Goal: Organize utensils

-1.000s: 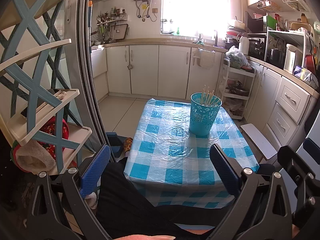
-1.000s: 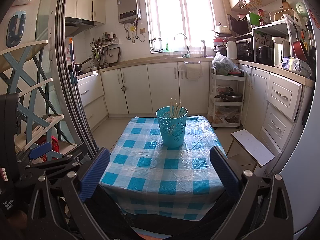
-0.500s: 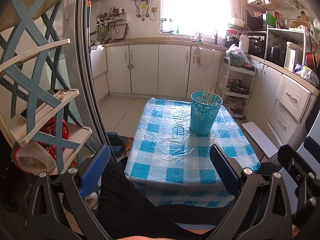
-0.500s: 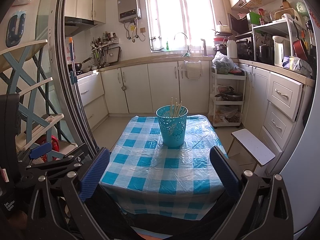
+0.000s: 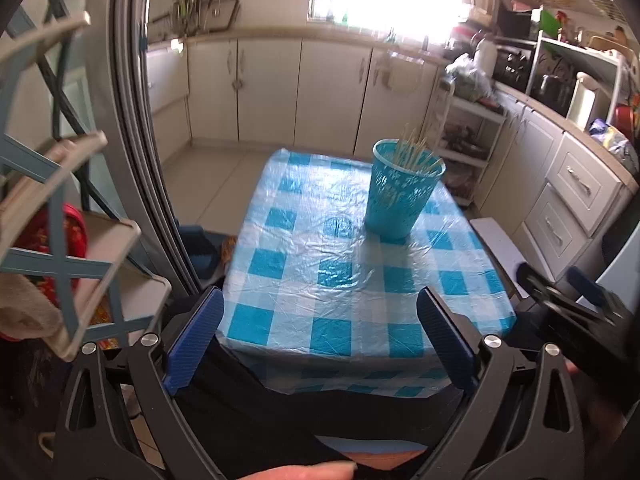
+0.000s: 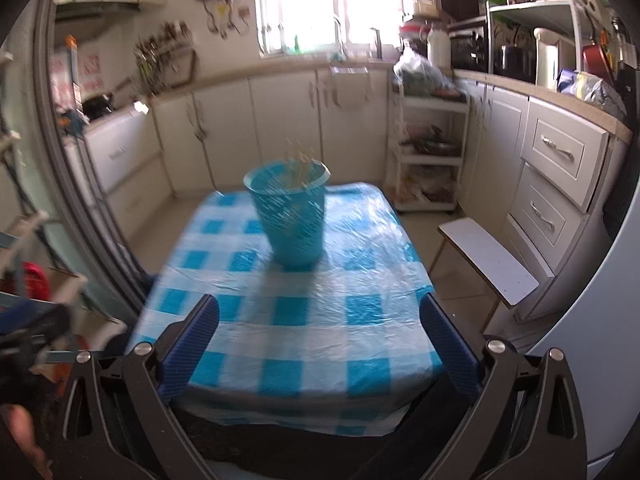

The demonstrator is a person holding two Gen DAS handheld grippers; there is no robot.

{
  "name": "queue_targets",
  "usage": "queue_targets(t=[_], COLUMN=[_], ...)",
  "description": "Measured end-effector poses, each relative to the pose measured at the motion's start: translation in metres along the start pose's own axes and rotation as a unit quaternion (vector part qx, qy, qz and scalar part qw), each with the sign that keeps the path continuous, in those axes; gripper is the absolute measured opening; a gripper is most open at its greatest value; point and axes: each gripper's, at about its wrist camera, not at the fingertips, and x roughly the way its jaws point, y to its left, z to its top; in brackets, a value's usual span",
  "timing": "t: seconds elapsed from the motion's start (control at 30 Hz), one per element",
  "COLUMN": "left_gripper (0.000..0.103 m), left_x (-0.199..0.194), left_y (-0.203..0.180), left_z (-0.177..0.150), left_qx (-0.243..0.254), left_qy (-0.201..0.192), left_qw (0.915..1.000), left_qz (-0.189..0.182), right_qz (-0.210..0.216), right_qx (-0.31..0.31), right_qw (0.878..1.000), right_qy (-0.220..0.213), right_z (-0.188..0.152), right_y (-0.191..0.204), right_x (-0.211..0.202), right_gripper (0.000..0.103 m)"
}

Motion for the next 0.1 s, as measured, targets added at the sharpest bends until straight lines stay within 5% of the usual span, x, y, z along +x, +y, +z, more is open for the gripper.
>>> queue_targets(t=[0.1], left_gripper=[0.094], left_x=[0.027], left_y=[0.007], left_z=[0.006], left_qx=[-0.010], left_qy=[0.019], left_qw=[0.9998], left_qz=[0.005], right_qz=[-0.027], right_qx=[-0.014], right_qw=[0.999], right_qy=[0.042], right_z=[0.004], right_y=[-0.009], right_x=[0.069], right_gripper=[0.096])
